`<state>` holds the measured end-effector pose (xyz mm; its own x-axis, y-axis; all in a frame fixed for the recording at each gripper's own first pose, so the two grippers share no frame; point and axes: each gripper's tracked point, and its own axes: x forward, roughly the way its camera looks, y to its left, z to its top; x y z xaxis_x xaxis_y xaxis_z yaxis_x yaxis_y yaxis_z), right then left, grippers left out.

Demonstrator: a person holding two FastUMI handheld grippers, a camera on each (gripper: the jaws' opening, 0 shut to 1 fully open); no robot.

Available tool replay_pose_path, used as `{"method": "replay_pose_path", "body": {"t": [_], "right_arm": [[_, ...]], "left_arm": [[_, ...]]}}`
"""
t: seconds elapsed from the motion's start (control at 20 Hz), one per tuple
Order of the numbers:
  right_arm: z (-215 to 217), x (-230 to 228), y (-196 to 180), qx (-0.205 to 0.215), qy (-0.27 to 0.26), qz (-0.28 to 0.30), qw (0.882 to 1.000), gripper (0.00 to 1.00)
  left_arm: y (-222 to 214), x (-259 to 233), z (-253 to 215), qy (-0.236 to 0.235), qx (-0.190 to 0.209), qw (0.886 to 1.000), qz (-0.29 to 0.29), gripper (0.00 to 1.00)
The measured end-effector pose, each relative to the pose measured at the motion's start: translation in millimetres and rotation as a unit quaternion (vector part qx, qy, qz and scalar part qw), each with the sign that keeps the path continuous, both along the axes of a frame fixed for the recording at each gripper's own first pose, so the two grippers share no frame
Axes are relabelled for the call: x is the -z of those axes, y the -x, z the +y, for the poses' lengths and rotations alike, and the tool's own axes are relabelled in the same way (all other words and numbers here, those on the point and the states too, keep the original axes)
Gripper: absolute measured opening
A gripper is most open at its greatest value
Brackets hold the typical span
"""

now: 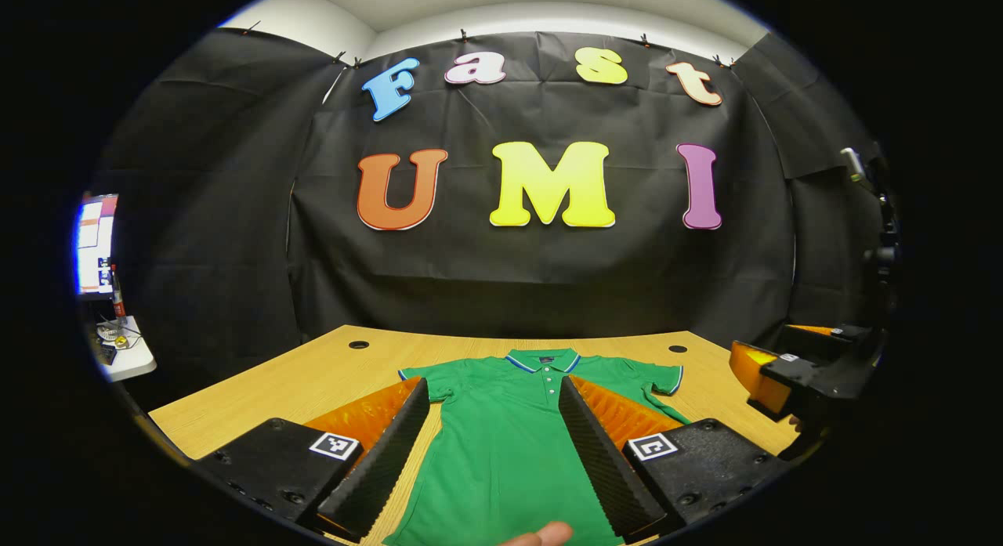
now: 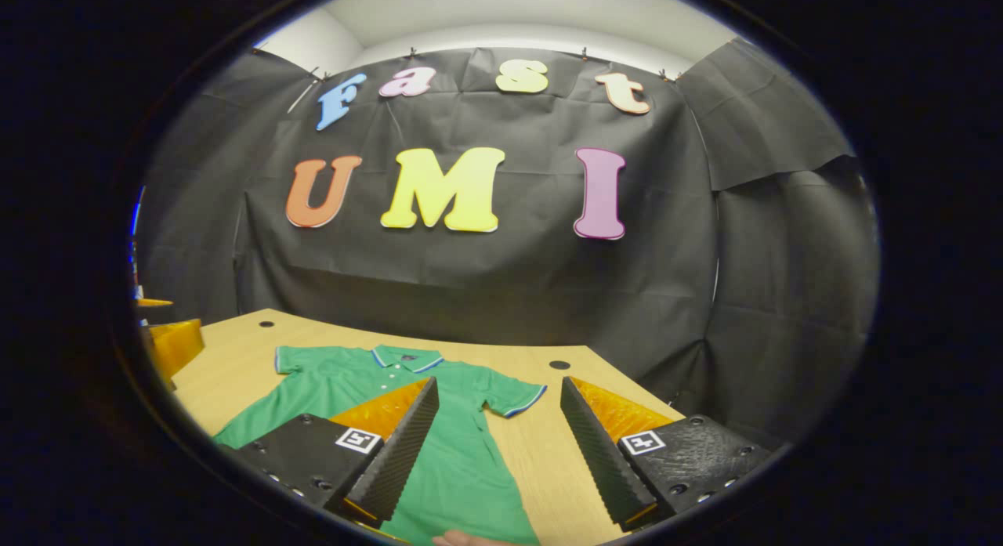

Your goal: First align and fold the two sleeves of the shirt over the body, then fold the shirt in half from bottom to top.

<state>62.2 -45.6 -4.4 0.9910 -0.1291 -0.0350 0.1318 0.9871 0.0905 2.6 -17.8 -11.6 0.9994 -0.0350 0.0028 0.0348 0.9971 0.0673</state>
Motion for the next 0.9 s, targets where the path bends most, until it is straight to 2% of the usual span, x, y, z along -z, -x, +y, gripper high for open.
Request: {"method": "replay_pose_path", "body": {"t": [0.25, 0.4, 0.7, 0.9], "right_arm": [[-27, 24, -83, 0.032, 0.020, 0.045, 0.998, 0.95], [-42, 51, -134, 0.042, 0.001, 0.097, 0.994, 0.96], [-49, 111, -215, 0.037, -0.057, 0.200, 0.977, 0.95], [-58, 146, -246, 0.049, -0.082, 0.251, 0.963, 0.95]], "left_arm": [[-5, 6, -2, -0.012, 0.000, 1.000, 0.002, 1.00], [-11, 15, -2, -0.013, -0.002, 1.000, 0.013, 1.00], [-23, 30, 6, -0.015, -0.018, 0.999, 0.031, 1.00], [-29, 40, 9, -0.012, -0.023, 0.999, 0.043, 1.00]]}}
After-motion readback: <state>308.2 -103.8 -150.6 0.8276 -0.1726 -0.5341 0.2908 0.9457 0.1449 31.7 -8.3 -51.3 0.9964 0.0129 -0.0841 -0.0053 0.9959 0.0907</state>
